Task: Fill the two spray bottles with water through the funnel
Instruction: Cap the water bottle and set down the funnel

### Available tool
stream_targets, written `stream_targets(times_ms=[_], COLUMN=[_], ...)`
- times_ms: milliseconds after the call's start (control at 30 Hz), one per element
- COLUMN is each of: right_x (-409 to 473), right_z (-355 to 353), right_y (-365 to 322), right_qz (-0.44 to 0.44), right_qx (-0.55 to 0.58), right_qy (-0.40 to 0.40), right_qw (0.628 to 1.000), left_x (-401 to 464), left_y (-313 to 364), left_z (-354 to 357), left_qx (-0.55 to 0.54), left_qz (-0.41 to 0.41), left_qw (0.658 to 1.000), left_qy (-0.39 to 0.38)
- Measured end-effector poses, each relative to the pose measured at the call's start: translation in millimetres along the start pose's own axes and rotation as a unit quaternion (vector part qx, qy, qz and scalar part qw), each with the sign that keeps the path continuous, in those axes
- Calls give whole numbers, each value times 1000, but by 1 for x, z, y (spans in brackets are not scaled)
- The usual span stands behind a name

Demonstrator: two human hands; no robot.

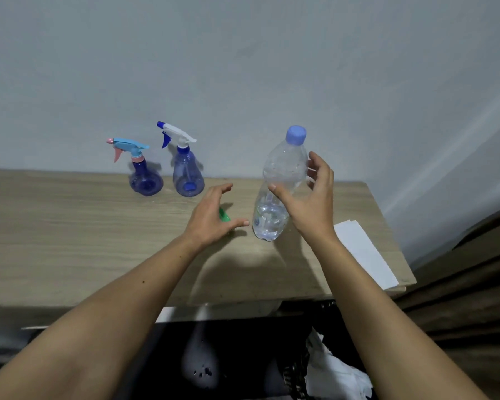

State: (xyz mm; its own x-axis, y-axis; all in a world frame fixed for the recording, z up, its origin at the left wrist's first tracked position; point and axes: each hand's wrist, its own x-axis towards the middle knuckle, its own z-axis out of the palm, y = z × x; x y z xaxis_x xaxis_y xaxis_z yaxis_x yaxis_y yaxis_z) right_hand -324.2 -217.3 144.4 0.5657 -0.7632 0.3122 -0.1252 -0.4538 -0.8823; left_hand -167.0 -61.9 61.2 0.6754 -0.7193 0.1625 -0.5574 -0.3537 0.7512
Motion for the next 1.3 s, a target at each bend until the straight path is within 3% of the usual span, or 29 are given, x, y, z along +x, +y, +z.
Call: stream_targets(times_ms=[233,533,733,1133,1300], right_x=[-29,-36,-36,-22,-6], right_z=[18,36,44,55,61], right_y=[46,71,74,73,73], right_qz=[77,91,91,92,97], right_qx=[8,33,39,40,38], right_qy=[-17,-12,14,27,23], right_qw=[997,995,995,995,994], left_x=[-16,-16,-18,4,33], left_y=[-51,-84,-92,-86,-75], left_z=[4,22,31,26,14], left_qx=[12,-36,-63,-142,-99], left_qz=[-57,-111,-109,-114,-65], left_qw=[998,993,992,983,992], left_qy=[-14,-34,14,37,49])
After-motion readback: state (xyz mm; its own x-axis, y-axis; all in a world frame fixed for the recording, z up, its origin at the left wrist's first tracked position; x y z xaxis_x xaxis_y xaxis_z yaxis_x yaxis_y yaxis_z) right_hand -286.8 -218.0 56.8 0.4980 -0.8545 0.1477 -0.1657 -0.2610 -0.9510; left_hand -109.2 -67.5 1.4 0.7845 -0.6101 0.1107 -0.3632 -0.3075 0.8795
